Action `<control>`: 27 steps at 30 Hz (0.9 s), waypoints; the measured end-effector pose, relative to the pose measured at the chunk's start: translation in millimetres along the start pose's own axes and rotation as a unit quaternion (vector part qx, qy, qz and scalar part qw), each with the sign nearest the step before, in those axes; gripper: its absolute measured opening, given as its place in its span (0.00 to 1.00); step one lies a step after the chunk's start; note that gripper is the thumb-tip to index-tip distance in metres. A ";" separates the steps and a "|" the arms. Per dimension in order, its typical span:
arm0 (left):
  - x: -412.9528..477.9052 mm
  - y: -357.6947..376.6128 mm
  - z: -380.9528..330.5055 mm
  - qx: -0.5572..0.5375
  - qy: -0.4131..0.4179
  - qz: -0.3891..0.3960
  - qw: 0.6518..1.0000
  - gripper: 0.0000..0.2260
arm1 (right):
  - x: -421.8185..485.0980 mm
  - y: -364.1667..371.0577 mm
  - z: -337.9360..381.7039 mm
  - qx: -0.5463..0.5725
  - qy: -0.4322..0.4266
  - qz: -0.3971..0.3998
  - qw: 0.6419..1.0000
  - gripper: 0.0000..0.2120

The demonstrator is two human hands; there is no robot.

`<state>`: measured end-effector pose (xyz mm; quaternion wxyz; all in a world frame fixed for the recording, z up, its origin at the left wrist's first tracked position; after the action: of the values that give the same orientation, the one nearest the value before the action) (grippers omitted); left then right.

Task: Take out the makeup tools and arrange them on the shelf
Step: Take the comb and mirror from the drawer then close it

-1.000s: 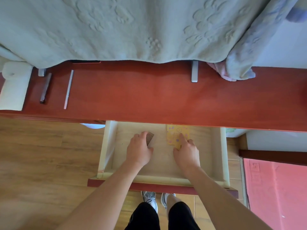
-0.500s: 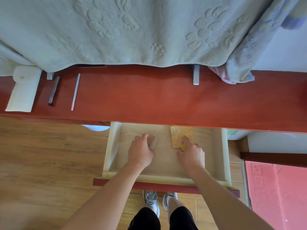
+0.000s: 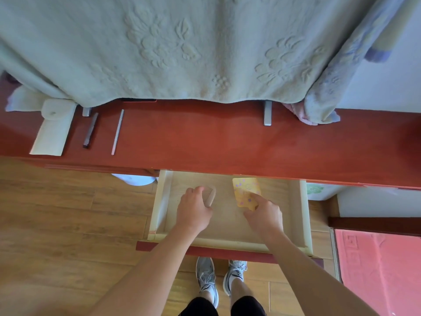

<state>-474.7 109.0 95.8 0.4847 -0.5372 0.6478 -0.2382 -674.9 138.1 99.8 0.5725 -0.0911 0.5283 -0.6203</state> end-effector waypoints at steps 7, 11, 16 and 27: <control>-18.4 -18.9 6.2 -0.017 0.001 -0.019 1.000 0.26 | -26.8 -12.7 11.2 -0.017 -0.023 -0.005 1.000 0.30; -28.9 -31.5 6.0 -0.049 0.005 -0.032 0.998 0.27 | -45.5 -21.5 20.6 -0.032 -0.047 -0.013 0.998 0.30; -31.2 -53.8 8.1 -0.064 0.023 -0.046 0.997 0.27 | -66.1 -29.2 43.3 -0.024 -0.064 -0.037 0.997 0.28; -2.1 -88.7 -9.4 -0.069 0.042 -0.072 0.994 0.25 | -63.8 -52.2 77.2 0.013 -0.082 -0.083 0.993 0.28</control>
<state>-441.9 81.6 174.1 0.4001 -0.6045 0.6420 -0.2496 -630.5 135.8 203.7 0.5618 -0.1779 0.4616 -0.6631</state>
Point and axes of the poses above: each hand's wrist, its own x-axis towards the middle knuckle, its own y-axis out of the palm, z = x × y, the point moved 2 cm from there along x, towards the middle knuckle, and after that the axes turned 3 degrees about -z, right-handed, at the moved point
